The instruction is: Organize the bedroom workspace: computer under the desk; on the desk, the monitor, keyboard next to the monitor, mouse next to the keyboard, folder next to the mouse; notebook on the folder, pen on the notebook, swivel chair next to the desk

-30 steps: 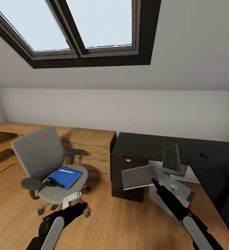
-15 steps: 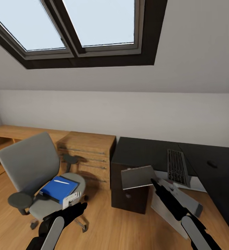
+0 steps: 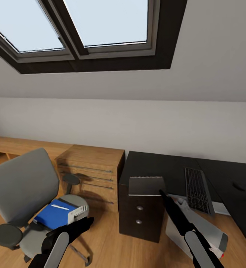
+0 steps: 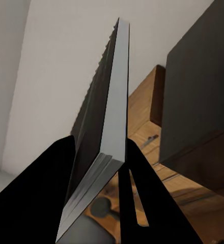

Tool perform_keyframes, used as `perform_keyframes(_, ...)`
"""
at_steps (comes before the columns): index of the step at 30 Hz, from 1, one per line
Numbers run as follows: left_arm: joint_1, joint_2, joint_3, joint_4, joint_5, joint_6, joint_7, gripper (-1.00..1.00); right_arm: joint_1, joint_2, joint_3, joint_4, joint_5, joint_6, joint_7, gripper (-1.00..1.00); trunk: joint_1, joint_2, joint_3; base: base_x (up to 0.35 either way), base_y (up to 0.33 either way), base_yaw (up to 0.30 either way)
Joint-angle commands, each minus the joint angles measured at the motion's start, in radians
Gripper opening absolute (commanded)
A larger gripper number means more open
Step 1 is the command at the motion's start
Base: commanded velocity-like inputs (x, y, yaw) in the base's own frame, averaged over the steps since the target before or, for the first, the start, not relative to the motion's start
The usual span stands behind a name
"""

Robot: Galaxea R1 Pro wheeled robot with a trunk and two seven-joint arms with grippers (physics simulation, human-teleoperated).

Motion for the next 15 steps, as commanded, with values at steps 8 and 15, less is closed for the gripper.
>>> perform_keyframes(8, -0.001, 0.000, -0.001, -0.001, 0.009, 0.002, 0.010, 1.00, -0.001, 0.038, 0.002, 0.013, -0.024, -0.089, -0.059, -1.00, 0.000, -0.001, -0.001, 0.036, 0.000, 0.000)
perform_keyframes(15, -0.001, 0.000, -0.001, -0.001, 0.013, 0.002, 0.003, 1.00, -0.001, 0.040, 0.006, 0.044, -0.165, -0.257, -0.185, -1.00, 0.000, -0.001, -0.001, 0.182, 0.000, 0.000)
